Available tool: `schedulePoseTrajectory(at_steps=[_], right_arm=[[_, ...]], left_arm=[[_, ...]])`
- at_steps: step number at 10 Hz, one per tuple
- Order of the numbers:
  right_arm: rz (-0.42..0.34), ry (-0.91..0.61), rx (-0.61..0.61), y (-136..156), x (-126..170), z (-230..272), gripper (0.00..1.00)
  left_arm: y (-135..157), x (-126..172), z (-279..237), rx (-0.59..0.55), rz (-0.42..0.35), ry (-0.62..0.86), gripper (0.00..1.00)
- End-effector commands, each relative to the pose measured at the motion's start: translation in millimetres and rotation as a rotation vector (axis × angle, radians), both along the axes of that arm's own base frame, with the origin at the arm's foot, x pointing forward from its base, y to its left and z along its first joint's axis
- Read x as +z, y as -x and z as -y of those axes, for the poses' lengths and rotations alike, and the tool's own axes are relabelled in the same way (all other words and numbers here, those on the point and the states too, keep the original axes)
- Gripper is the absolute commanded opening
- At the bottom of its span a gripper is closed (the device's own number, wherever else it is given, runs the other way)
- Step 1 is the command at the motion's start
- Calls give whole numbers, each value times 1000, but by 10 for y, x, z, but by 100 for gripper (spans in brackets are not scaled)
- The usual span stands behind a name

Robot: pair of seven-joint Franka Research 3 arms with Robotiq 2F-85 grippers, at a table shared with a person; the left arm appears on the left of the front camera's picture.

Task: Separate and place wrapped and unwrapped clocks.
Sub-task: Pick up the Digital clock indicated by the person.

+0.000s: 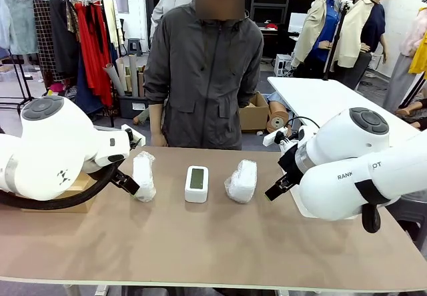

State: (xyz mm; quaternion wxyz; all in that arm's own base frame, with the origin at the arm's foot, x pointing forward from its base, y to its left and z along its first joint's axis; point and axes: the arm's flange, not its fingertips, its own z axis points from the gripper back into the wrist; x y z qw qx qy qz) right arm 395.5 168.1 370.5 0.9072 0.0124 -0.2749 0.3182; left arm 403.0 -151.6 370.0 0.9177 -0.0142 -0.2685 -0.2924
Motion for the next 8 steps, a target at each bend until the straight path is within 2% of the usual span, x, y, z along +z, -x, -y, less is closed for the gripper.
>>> schedulePoseTrajectory(at_steps=[1,4,5,6,8], right_arm=[[-52,-49,33,-16,44,-14,100],[-127,-117,100,22,127,-74,100],[-153,-134,124,25,167,-103,100],[-178,-164,164,13,266,-110,100],[-210,-227,293,-37,576,-75,100]], left_arm=[[-19,92,42,-29,-48,-36,100],[9,303,81,-130,-134,4,100],[6,402,53,-180,-140,38,100],[34,519,4,-276,-126,118,100],[43,768,-77,-416,-92,205,100]])
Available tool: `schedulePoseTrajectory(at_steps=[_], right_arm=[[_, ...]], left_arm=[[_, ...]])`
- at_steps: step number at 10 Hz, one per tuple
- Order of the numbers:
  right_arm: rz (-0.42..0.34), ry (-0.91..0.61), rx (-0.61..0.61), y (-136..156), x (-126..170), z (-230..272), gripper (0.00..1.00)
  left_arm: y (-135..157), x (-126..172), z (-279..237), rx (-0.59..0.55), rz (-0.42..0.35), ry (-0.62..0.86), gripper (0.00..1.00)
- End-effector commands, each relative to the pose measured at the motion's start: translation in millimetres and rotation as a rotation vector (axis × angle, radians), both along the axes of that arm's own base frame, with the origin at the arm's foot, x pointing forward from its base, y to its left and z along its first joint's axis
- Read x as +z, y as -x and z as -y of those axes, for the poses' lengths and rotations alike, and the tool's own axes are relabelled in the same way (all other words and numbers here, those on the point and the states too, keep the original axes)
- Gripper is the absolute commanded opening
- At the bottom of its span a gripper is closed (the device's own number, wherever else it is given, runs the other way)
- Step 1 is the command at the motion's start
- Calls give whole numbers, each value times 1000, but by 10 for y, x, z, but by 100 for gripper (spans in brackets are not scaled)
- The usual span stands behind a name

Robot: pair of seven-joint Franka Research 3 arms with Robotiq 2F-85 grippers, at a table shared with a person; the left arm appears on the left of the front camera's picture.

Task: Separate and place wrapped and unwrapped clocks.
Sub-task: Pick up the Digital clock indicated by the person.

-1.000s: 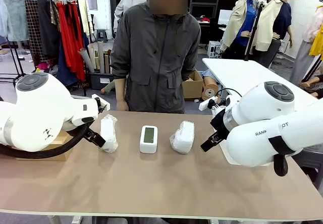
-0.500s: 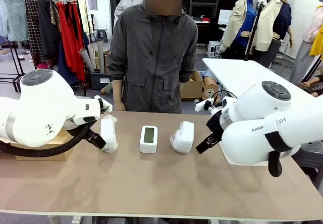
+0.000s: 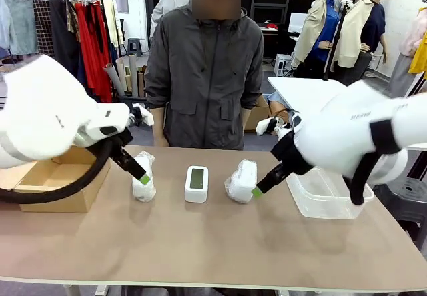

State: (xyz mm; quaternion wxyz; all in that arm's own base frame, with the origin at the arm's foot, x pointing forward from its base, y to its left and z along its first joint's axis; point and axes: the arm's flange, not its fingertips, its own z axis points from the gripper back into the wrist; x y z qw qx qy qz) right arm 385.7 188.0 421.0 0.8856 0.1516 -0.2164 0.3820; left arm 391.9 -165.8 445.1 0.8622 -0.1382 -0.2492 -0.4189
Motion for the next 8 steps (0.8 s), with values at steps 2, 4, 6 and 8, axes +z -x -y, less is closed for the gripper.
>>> schedulePoseTrajectory(at_steps=[2,4,6,8], right_arm=[[-4,-117,202,-206,467,206,100],[3,-169,270,-304,731,325,100],[5,-202,317,-461,963,470,100],[36,-199,340,-593,1124,611,100]], left_arm=[[-116,267,-322,-163,-31,106,100],[-167,503,-463,-244,24,148,100],[-251,816,-669,-337,95,154,100],[-374,1057,-810,-399,159,95,100]])
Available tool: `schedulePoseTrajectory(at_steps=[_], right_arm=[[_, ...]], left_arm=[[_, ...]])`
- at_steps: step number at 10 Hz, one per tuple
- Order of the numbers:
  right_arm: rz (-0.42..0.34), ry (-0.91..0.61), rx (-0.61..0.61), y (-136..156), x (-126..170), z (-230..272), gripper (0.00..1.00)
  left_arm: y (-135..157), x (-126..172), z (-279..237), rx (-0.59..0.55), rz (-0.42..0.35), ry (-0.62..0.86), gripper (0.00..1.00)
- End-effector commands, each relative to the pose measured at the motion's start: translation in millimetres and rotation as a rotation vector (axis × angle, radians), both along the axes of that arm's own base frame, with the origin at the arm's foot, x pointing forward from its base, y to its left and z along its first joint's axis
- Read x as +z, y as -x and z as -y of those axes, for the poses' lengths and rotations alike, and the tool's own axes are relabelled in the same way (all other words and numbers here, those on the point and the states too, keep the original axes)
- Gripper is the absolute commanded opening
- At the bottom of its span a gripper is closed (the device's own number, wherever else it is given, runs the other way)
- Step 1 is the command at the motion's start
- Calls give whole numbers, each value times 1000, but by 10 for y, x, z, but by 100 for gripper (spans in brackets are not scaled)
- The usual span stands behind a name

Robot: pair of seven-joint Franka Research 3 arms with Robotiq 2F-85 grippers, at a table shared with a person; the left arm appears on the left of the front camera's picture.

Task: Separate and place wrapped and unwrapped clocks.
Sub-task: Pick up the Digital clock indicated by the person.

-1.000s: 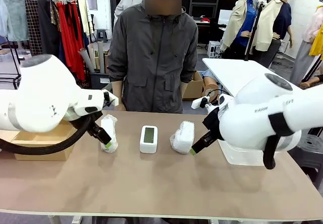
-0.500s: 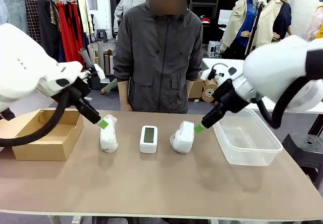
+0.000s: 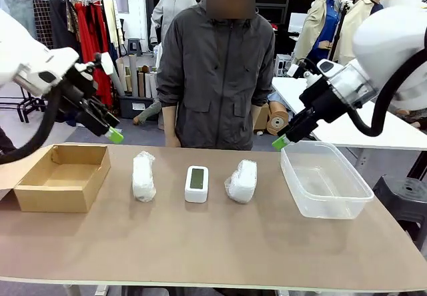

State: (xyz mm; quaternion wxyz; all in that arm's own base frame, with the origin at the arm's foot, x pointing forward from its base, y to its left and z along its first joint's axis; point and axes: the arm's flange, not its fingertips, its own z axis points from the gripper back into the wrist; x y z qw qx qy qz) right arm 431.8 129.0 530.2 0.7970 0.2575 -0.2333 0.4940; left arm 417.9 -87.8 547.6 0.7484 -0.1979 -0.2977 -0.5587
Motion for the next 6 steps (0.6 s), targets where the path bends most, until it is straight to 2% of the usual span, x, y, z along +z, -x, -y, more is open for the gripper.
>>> schedulePoseTrajectory(at_steps=[1,6], right_arm=[[16,-28,48,-220,117,108,100],[125,-91,147,-469,601,422,100]], left_arm=[[-182,127,-80,-54,71,-25,100],[-414,489,-305,-113,189,-31,100]])
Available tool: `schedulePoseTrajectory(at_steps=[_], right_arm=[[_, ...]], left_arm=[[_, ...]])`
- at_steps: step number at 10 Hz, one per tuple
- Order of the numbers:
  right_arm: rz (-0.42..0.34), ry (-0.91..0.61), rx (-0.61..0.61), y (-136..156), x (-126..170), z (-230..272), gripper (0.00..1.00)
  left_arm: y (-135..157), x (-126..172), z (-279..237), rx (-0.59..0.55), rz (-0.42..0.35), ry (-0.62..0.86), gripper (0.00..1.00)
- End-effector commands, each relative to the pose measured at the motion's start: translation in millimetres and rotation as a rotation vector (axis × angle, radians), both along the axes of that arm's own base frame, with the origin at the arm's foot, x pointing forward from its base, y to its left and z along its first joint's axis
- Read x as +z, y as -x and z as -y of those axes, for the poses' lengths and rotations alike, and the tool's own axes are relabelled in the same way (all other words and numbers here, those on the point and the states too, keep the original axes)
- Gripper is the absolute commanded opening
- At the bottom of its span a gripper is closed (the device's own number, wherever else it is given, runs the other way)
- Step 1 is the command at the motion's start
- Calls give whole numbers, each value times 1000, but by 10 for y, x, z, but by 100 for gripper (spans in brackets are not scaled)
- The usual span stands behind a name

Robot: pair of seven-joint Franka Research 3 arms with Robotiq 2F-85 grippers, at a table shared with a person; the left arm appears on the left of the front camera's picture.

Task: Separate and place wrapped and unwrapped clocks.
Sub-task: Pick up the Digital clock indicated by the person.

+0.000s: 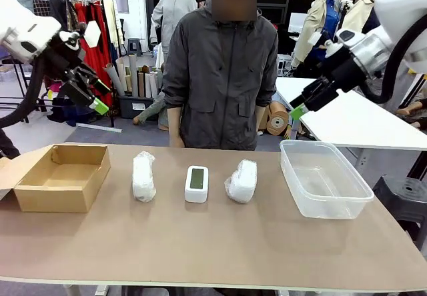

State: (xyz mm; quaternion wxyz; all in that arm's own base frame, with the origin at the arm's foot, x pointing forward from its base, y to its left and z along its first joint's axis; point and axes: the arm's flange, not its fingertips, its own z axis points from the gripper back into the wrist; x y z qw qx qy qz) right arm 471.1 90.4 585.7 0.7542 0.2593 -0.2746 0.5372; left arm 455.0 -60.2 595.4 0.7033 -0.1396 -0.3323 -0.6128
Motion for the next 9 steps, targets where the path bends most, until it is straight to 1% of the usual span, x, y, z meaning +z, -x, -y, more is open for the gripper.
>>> schedulePoseTrajectory(at_steps=[1,2,3,4,9], right_arm=[[25,-45,80,-101,117,82,100],[56,-46,110,-111,155,121,100],[88,-48,166,-107,190,156,100],[100,-51,192,-99,208,191,100],[133,-41,206,-95,250,274,100]], left_arm=[[-76,72,-69,-43,-6,53,100],[-114,128,-123,-47,-40,85,100],[-137,170,-166,-22,-80,111,100],[-143,208,-188,-27,-79,114,100],[-117,224,-244,-76,-92,116,100]])
